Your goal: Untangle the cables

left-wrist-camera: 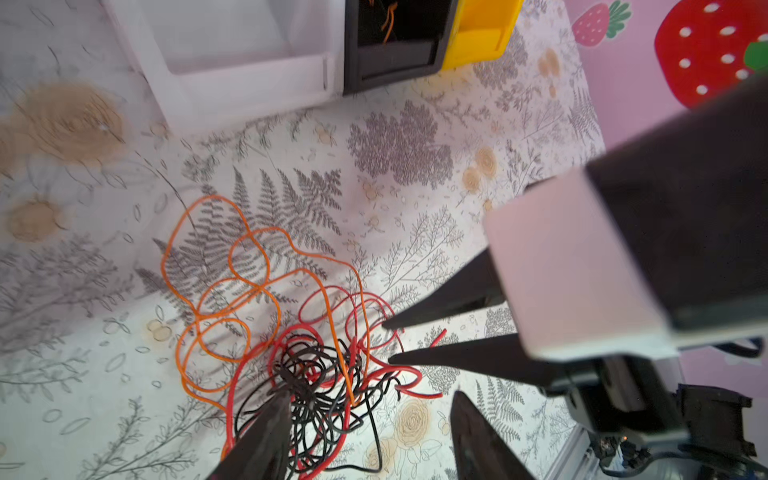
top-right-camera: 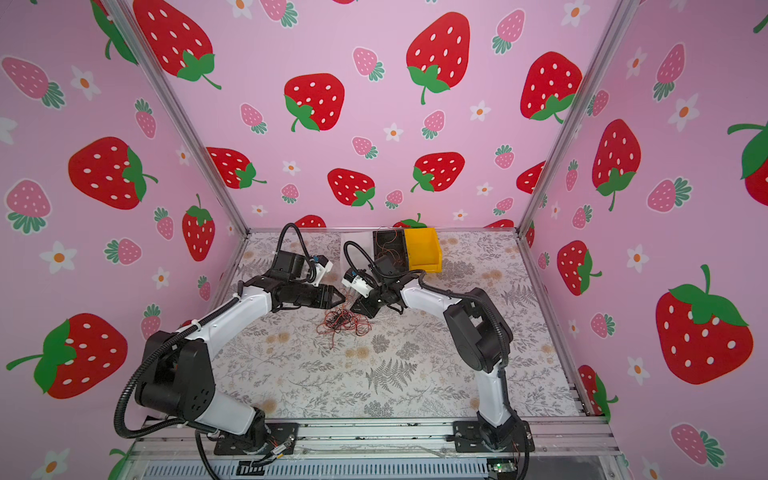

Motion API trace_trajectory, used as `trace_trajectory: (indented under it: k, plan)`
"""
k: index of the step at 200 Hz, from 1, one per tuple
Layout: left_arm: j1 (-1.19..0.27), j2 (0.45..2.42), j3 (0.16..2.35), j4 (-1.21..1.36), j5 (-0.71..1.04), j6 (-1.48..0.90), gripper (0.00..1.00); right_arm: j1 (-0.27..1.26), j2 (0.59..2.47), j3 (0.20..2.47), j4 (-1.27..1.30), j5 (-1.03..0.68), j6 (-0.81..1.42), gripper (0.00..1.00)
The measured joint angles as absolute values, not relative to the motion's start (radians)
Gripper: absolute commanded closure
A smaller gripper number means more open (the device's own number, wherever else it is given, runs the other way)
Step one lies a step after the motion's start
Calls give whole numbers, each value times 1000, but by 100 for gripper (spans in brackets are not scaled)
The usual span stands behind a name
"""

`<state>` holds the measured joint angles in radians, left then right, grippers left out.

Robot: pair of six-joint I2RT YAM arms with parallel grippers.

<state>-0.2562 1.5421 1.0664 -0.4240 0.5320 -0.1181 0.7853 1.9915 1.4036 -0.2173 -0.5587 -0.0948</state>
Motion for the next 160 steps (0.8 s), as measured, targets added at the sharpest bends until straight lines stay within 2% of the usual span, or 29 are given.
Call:
trace_trajectory:
  k: [25, 79, 140, 160]
  plan:
    - [-256, 1558, 1055, -428, 524, -131, 38, 785, 1979, 1403, -258, -568, -102, 55]
    - [-255, 1624, 1055, -426, 523, -149, 41, 785, 1956, 1401, -282, -590, -107, 52]
    - [-255, 1671, 1055, -421, 532, -160, 49, 798, 1959, 1401, -316, -610, -115, 55]
    - [-255, 1681, 1055, -419, 534, -164, 52, 799, 1965, 1401, -320, -607, -119, 62]
